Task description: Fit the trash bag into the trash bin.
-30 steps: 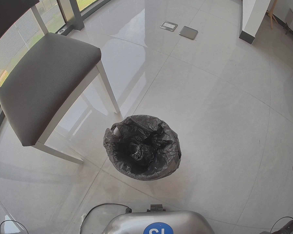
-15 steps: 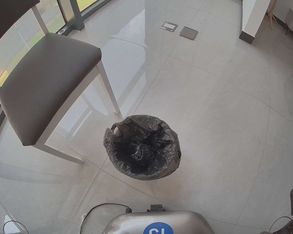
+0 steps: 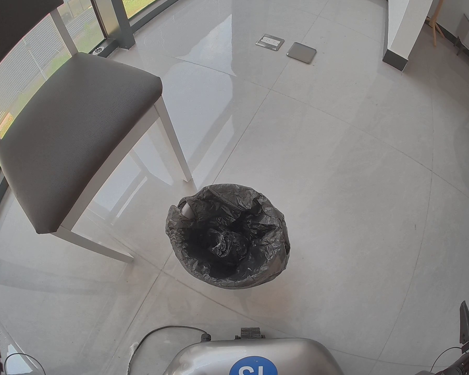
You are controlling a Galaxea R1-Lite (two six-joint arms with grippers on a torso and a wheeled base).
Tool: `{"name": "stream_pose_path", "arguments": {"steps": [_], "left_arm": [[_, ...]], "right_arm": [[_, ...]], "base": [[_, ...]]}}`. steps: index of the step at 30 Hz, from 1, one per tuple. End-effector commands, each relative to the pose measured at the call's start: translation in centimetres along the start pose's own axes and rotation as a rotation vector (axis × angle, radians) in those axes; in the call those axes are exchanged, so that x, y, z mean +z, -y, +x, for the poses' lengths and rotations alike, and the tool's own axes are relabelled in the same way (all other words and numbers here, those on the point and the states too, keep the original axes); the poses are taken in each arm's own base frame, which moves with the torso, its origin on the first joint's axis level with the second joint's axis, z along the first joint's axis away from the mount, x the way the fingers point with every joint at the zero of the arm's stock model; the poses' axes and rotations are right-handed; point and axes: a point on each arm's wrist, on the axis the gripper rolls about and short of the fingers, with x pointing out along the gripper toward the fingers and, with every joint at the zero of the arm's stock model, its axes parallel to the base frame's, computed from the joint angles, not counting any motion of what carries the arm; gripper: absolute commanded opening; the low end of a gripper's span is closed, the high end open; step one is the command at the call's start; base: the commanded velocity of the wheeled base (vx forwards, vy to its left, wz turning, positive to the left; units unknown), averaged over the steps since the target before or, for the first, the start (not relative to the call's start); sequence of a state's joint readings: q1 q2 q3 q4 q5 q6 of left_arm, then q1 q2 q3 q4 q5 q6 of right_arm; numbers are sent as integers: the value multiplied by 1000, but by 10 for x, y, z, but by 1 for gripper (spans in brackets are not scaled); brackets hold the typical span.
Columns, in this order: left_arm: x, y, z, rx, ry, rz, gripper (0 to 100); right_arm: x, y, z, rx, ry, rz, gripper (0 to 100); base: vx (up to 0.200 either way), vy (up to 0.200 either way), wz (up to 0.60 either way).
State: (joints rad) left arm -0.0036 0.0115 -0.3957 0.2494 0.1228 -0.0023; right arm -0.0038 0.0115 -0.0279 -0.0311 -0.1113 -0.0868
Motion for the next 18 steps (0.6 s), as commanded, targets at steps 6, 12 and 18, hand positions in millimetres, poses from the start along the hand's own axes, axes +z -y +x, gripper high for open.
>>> {"name": "stream_pose_path", "arguments": {"steps": [6,12,18], "left_arm": [[-73,5,32,-39,-48,52,100],[-80,6,31,-110,-117,7,100],[-80,6,31,-113,-116,13,100]], "right_arm": [[-3,0,0,-9,12,-1,100],[-4,0,0,-8,6,8,100],[-4,-1,0,32,9,11,100]], "base": [[0,0,0],[0,0,0],[0,0,0]]}}
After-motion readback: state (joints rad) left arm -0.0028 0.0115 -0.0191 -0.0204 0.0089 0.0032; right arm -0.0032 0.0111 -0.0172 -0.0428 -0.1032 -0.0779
